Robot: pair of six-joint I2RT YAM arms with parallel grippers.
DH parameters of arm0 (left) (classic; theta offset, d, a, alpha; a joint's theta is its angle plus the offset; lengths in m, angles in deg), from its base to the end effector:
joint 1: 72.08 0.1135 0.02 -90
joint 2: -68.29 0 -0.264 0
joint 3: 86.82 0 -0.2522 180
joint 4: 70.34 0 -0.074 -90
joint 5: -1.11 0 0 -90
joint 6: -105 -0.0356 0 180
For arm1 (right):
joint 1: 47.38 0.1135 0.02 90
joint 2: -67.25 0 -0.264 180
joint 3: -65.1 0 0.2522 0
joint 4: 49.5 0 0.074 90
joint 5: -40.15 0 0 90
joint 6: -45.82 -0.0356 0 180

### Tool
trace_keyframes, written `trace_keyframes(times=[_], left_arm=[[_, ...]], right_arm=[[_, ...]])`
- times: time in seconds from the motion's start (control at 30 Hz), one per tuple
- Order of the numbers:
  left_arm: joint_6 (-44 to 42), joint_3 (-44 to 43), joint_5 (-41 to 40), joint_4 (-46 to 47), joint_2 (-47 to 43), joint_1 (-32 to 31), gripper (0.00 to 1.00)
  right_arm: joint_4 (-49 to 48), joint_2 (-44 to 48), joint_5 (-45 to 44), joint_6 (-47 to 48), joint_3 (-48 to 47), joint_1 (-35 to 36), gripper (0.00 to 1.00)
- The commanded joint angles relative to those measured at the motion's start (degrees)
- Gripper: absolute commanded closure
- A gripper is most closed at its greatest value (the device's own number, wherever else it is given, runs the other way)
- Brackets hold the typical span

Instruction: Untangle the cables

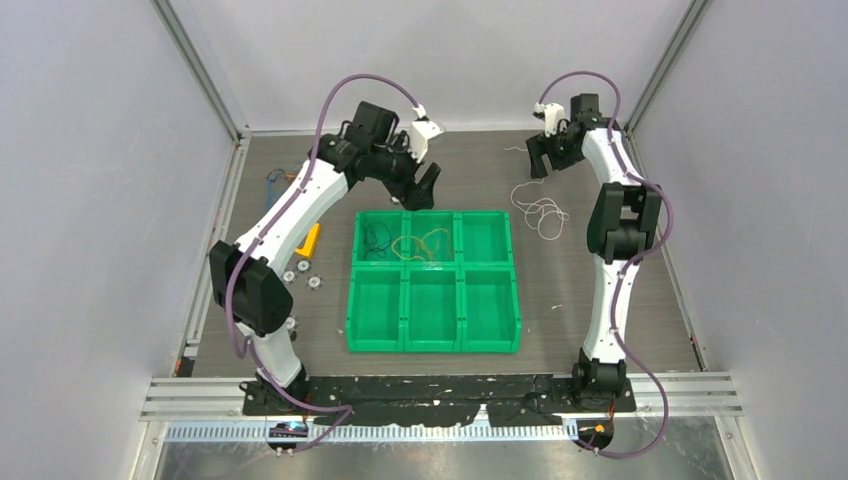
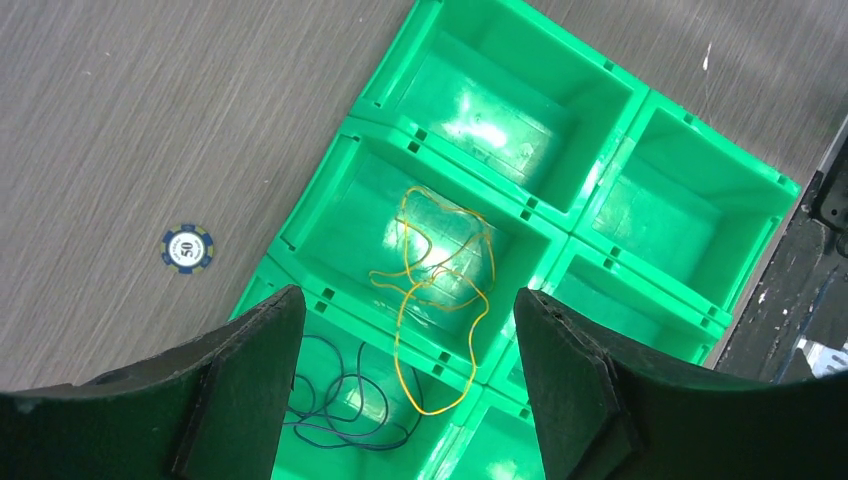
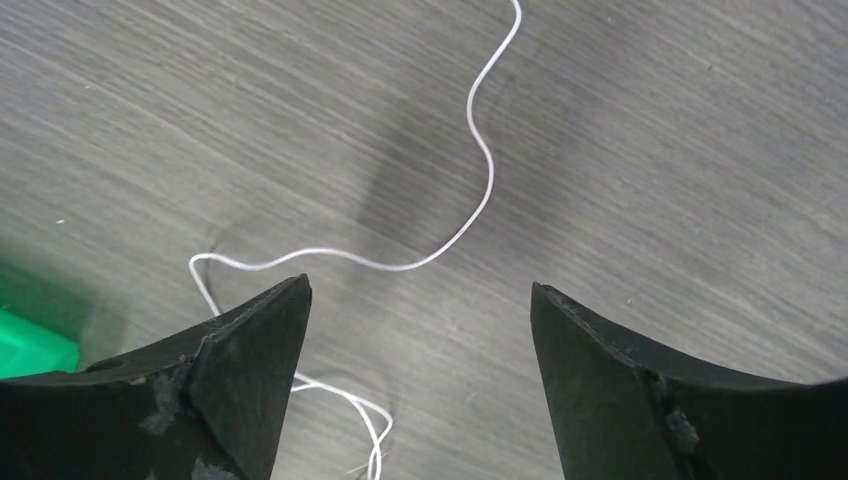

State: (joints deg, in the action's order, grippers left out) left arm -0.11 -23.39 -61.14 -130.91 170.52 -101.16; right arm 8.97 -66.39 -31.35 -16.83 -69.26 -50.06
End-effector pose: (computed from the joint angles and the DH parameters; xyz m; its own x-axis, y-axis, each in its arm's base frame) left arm 0.3356 -0.2056 0.3578 -0.4238 0.4996 -0.7555 0.8515 0.5041 -0.1443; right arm 0.5118 -0.0127 0.2166 -0.6930 -0.4037 -0.5973 -0.4990 0.8666 -0.0068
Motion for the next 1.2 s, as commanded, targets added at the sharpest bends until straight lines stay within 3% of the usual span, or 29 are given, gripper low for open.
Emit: trace_keyframes(times=[0.0,0.1,0.23,0.4,0.57,0.67,0.83,1.17], left_arm=[[1.67,-3.74,1.52,-0.63,-2.08,0.84,0.22],[2.67,-4.29,1.49,-0.43,-1.88,1.04,0.22],[3.25,-6.28,1.35,-1.25,-0.61,1.07,0.22],[4.08,-7.18,-0.1,-0.95,-0.36,1.04,0.22],[4.47,-7.58,-0.29,-0.77,-0.17,1.05,0.23],[4.48,-7.82,-0.79,-0.82,-0.43,1.08,0.23],[4.16,-6.28,-1.57,-0.29,-1.81,1.04,0.24],[3.55,-4.51,-1.78,0.5,-3.55,1.08,0.24]], right_arm=[[-2.15,-2.18,-2.11,3.45,-5.5,0.74,0.12],[-2.05,-2.85,-1.2,4.87,-6.64,0.67,0.05],[0.61,-6.64,1.83,3.28,-12.1,0.99,0.06],[3.23,-9.67,-1.97,2.42,-17.7,2.21,0.07],[3.12,-11.46,-10.4,2.5,-19.11,5.61,0.14],[2.65,-12.26,-15.53,3.0,-19.08,7.43,0.23],[0.26,-15.0,-29.83,6.86,-18.73,10.78,0.31],[-9.3,-16.94,-39.23,15.95,-13.43,11.46,0.41]])
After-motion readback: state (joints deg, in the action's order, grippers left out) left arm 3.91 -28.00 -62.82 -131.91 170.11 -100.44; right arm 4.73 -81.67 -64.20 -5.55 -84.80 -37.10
